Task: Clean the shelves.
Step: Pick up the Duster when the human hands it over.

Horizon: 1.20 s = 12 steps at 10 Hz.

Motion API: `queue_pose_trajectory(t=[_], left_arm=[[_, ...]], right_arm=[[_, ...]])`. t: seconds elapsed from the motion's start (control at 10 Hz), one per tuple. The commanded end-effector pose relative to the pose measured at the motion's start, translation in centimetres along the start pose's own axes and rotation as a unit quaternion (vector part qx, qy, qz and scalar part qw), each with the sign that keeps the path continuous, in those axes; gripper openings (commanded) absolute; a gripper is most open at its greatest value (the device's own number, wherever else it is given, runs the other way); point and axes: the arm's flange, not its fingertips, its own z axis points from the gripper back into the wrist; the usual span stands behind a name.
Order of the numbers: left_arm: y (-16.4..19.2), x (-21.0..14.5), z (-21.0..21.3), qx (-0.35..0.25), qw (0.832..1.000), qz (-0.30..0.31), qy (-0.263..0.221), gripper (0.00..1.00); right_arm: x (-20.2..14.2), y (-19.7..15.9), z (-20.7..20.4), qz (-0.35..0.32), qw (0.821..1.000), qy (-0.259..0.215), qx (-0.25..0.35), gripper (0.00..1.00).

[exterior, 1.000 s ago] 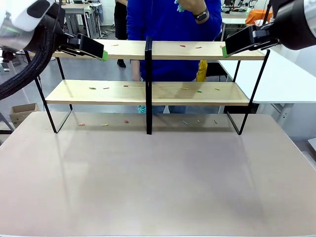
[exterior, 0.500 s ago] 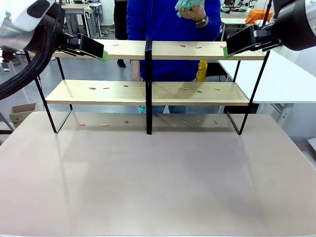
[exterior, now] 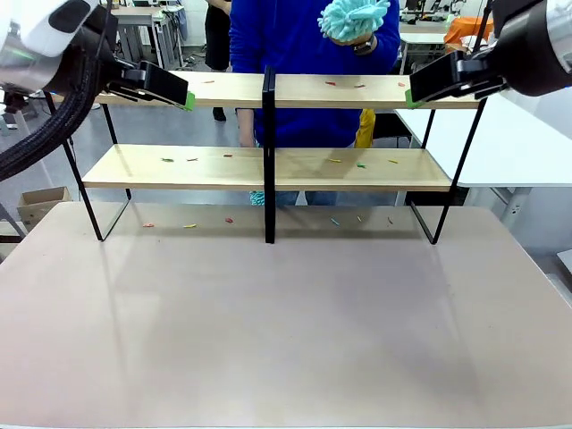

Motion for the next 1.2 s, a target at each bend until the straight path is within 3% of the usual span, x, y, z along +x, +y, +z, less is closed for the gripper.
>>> queue_pose_trajectory(t=[0.0, 0.1, 0.3, 0.4, 0.6, 0.7, 0.8, 0.9, 1.0, 1.1], left_arm=[[0.0, 0.0, 0.0, 0.000, 1.000, 0.000, -0.001, 1.00], [0.0, 0.0, 0.0, 0.000, 1.000, 0.000, -0.001, 1.00], [0.0, 0.0, 0.0, 0.000, 1.000, 0.000, -0.001, 1.00], [0.0, 0.0, 0.0, 0.000, 1.000, 0.000, -0.001, 1.00], [0.0, 0.0, 0.0, 0.000, 1.000, 0.000, -0.001, 1.00], [0.0, 0.0, 0.0, 0.000, 1.000, 0.000, -0.001, 1.00], [0.0, 0.0, 0.0, 0.000, 1.000, 0.000, -0.001, 1.00], [0.0, 0.0, 0.0, 0.000, 1.000, 0.000, -0.001, 1.00], [0.0, 0.0, 0.0, 0.000, 1.000, 0.000, -0.001, 1.00], [0.0, 0.0, 0.0, 0.000, 1.000, 0.000, -0.001, 1.00]], right_arm=[[-0.3, -0.3, -0.3, -0.017, 0.999, -0.012, -0.031, 1.00], [0.0, 0.0, 0.0, 0.000, 1.000, 0.000, 0.000, 1.00], [0.1, -0.4, -0.2, -0.003, 1.000, 0.000, -0.008, 1.00], [1.6, -2.8, -2.2, -0.036, 0.998, 0.040, 0.021, 1.00], [6.2, -8.1, -6.1, -0.119, 0.972, 0.124, 0.159, 1.00], [7.4, -10.1, -7.7, -0.159, 0.948, 0.181, 0.207, 1.00], [7.3, -10.6, -8.1, -0.190, 0.944, 0.188, 0.191, 1.00], [6.2, -10.0, -7.3, -0.216, 0.958, 0.144, 0.124, 1.00], [5.4, -10.5, -9.3, -0.157, 0.963, 0.138, 0.171, 1.00], [5.1, -8.9, -9.2, -0.117, 0.964, 0.136, 0.194, 1.00]])
